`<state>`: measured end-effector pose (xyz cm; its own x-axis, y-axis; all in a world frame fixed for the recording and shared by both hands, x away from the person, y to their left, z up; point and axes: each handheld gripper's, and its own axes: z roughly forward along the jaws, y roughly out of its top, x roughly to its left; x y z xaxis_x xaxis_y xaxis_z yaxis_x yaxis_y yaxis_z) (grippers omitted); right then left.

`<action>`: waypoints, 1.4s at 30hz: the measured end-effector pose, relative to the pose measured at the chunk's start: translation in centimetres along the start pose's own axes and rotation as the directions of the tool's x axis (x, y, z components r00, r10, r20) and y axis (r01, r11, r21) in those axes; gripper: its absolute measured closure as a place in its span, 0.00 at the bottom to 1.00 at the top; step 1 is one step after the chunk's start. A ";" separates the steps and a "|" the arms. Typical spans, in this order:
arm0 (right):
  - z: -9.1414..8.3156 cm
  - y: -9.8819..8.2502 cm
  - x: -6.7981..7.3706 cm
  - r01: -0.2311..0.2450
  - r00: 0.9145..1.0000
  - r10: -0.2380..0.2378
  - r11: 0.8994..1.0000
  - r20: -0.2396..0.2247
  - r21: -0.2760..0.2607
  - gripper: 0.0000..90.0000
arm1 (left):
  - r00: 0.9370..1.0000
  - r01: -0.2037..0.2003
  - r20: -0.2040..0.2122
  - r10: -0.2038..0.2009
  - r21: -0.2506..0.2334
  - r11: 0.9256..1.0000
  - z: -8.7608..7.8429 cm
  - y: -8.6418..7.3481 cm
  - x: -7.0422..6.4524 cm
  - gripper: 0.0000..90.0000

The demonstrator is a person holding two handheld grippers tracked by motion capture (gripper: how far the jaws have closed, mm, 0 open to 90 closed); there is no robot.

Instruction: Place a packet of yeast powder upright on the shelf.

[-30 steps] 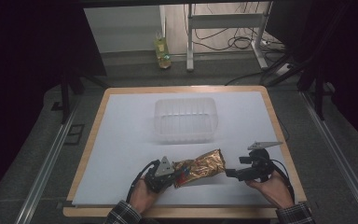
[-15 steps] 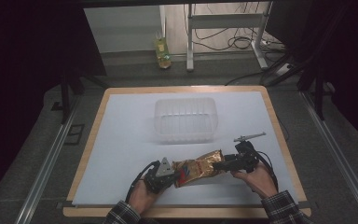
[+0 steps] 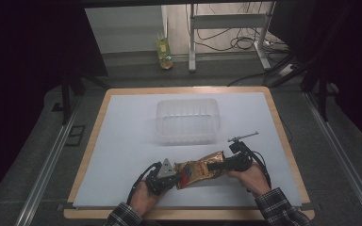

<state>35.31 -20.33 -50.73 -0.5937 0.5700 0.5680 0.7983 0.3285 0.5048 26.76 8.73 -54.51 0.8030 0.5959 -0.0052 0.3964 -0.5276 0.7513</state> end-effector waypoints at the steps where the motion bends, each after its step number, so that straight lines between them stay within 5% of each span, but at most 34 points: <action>1: 0.0 0.0 0.0 0.000 1.000 0.000 1.000 0.000 0.000 0.53 | 1.000 0.000 0.000 0.000 0.000 1.000 0.0 0.0 0.0 0.99; 4: -0.6 0.0 -0.3 -0.049 0.997 0.048 0.999 -0.065 -0.010 0.72 | 1.000 0.002 0.000 -0.002 -0.002 1.000 0.0 0.0 0.0 0.99; 8: -1.0 0.1 0.2 -0.057 0.996 0.056 0.998 -0.072 -0.015 0.79 | 1.000 0.004 -0.006 -0.004 -0.008 1.000 -0.2 0.0 0.0 0.97; 25: -2.8 1.2 3.1 0.088 0.996 -0.088 0.995 0.003 -0.050 0.81 | 0.999 0.013 -0.042 -0.016 -0.076 0.997 -2.5 -0.2 0.0 0.64; 42: -4.9 2.6 4.2 0.133 0.990 -0.129 0.986 0.047 -0.097 0.81 | 0.996 0.017 -0.082 -0.026 -0.108 0.994 -4.3 -0.9 -0.3 0.36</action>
<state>34.35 -20.78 -43.80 -0.6864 0.5579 0.4665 0.6985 0.3270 0.6366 24.20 11.64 -52.34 0.7533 0.6570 0.0297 0.3591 -0.4488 0.8183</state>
